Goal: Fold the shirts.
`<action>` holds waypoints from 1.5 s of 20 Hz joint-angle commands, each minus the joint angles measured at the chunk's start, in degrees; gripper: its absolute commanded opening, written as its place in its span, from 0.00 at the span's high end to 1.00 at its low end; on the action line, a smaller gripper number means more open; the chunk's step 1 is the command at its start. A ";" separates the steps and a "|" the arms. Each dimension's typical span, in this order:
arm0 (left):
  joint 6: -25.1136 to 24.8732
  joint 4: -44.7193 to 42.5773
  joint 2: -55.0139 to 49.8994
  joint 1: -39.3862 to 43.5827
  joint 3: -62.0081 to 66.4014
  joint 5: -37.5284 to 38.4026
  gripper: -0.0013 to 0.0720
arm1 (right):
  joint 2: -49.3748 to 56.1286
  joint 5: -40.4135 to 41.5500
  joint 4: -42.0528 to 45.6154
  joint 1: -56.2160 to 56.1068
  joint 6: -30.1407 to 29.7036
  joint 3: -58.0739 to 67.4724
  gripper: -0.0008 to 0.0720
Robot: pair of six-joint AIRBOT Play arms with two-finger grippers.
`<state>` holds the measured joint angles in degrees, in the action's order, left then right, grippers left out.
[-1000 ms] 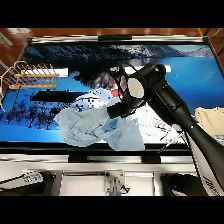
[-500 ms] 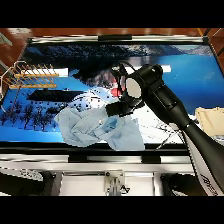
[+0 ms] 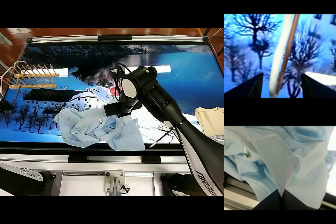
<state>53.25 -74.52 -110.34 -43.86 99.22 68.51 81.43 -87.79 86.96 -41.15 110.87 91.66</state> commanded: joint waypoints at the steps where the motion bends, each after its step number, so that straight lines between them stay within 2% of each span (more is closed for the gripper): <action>1: -1.31 0.00 -1.20 0.44 0.13 -0.44 0.29 | 0.07 -0.02 -0.09 -0.04 0.15 0.00 0.90; 3: -1.62 0.00 -1.16 0.42 0.22 -0.35 0.36 | 0.07 -0.02 -0.07 -0.04 0.13 0.00 0.90; 5: -1.60 0.02 -1.16 0.44 0.22 -0.28 0.55 | 0.07 -0.02 -0.04 -0.04 0.07 0.00 0.90; 6: -1.60 0.00 -1.14 0.44 0.24 -0.28 0.59 | 0.07 -0.02 -0.04 -0.04 0.04 0.00 0.90; 7: -1.60 0.00 -1.09 0.44 0.24 -0.31 0.74 | 0.07 -0.02 -0.04 -0.04 0.02 0.00 0.90; 9: -1.60 -0.02 -1.05 0.44 0.59 -0.37 0.80 | 0.07 -0.02 -0.04 -0.04 -0.13 0.00 0.90; 10: -1.60 -0.02 -1.05 0.44 1.05 -0.46 0.90 | 0.07 -0.02 -0.02 -0.04 -0.15 0.00 0.90; 17: -0.92 2.84 -0.50 1.42 10.19 3.61 0.91 | 0.07 -0.02 0.39 -0.04 -0.79 0.00 0.90; 21: 3.37 3.19 0.44 2.38 16.81 7.10 0.91 | 0.00 -0.92 2.19 -0.02 -1.62 0.07 0.90; 24: 7.06 3.54 5.20 3.61 19.34 4.33 0.91 | -1.07 -2.40 6.86 0.02 -1.62 0.20 0.90; 27: 10.40 7.87 11.76 6.97 19.34 1.09 0.91 | -2.38 -2.64 9.01 1.29 -1.62 0.20 0.90; 30: 11.50 14.82 17.20 13.22 19.32 4.87 0.91 | -2.97 -3.52 8.98 3.91 -1.90 0.44 0.90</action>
<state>62.37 -65.45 -98.06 -35.24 118.13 71.46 79.15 -90.41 94.63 -39.07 109.27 91.92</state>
